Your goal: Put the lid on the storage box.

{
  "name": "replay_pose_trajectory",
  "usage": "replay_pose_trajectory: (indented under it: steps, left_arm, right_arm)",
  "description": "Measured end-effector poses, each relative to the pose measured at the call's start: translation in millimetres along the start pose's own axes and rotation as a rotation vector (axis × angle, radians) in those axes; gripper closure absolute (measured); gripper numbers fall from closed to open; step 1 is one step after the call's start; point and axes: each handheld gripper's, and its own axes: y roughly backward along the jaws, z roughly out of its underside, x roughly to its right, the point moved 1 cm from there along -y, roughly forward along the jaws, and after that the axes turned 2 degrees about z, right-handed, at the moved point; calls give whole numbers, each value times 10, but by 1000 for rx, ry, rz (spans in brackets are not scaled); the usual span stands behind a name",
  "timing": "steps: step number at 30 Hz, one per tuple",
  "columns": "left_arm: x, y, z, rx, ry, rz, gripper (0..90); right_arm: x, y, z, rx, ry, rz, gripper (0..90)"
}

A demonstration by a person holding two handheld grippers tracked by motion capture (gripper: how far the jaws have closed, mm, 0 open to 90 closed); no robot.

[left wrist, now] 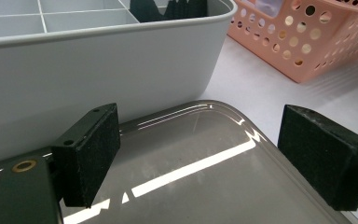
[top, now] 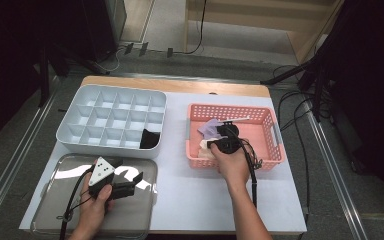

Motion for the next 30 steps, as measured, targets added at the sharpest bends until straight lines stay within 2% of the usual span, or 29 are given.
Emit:
replay_pose_trajectory:
  steps: [2,5,9,12,14,16,18,21,25,27,30]
  left_arm:
    - [-3,0,-2,-4,-2,-2,139]
    - [1,-1,-3,-7,-6,-5,139]
    - [3,-1,-3,-6,-6,-7,139]
    - [2,0,-1,-1,-1,-4,139]
    - [1,4,0,0,-3,-3,139]
    - [2,3,2,4,1,-3,139]
    - [-1,2,0,0,0,-1,139]
    - [-1,-5,-3,-3,-1,-4,139]
    - [3,-6,-4,-5,-4,-5,139]
    - [1,-5,-4,-4,-3,-6,139]
    - [-1,-2,-2,0,-2,-4,139]
  right_arm:
    - [-4,41,3,19,4,-6,893]
    - [-20,113,-7,87,18,-21,894]
    - [-105,221,-30,204,60,-94,893]
    - [-111,302,-48,274,65,-72,893]
    - [-27,333,-57,294,50,-14,892]
    - [120,322,-48,268,11,41,891]
    - [217,313,-20,253,-2,87,891]
    - [310,267,29,199,-26,104,856]
    - [372,202,59,159,-48,93,637]
    - [384,177,66,122,-74,109,557]
    - [422,133,71,84,-89,135,453]
